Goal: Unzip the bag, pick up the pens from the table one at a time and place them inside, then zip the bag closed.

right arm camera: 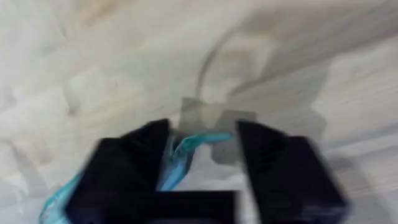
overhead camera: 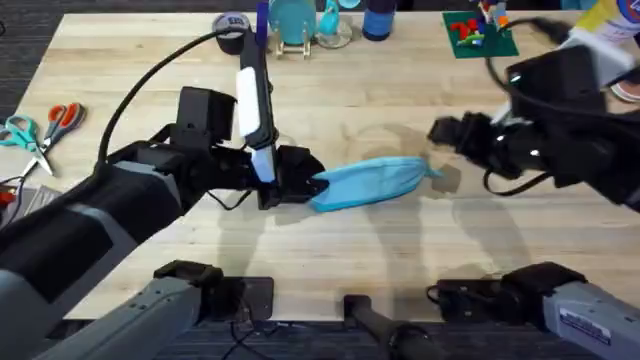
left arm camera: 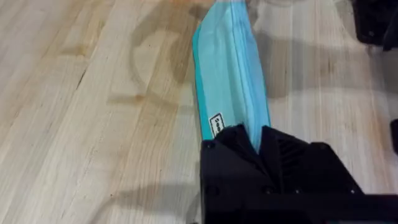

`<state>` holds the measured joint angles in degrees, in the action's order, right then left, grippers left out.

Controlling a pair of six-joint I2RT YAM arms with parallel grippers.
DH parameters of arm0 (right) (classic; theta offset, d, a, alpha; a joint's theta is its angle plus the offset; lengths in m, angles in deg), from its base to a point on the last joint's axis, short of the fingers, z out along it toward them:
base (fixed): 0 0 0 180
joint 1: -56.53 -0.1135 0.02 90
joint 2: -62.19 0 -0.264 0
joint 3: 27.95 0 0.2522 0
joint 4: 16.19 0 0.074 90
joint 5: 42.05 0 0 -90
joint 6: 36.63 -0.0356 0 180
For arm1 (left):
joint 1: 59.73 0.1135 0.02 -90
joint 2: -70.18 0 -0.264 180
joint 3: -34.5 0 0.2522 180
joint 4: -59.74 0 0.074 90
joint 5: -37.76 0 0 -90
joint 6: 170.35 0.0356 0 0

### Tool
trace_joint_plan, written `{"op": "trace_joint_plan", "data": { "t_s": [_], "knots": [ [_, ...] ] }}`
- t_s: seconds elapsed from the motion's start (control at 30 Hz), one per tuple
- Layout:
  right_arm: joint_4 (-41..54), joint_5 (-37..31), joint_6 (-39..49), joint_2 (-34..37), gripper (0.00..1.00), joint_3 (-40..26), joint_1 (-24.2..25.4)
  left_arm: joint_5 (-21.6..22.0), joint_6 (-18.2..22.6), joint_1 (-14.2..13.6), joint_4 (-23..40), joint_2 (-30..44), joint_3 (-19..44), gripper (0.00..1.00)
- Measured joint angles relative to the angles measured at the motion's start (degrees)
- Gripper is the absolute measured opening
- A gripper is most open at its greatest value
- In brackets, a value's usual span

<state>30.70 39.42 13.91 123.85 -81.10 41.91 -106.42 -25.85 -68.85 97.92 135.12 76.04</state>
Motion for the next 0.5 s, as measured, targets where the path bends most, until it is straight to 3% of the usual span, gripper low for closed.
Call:
{"op": "trace_joint_plan", "data": {
  "t_s": [0.07,0.1,0.37,0.5],
  "knots": [
    [-0.1,-1.4,1.4,-2.2,0.961,-1.1,0.1,0.0,0.0,0.0,0.0,0.0,0.0,0.043],
    [-0.3,-1.9,1.9,-3.5,0.988,-1.7,0.1,0.0,0.0,0.0,0.0,0.0,0.0,0.043],
    [-1.4,-3.0,7.2,-12.6,0.996,-3.7,0.1,0.0,0.0,0.0,0.0,0.0,0.0,0.043],
    [-1.4,1.1,17.2,-14.1,0.997,-3.7,0.1,0.0,0.0,0.0,0.0,0.0,0.0,0.043]
  ]
}}
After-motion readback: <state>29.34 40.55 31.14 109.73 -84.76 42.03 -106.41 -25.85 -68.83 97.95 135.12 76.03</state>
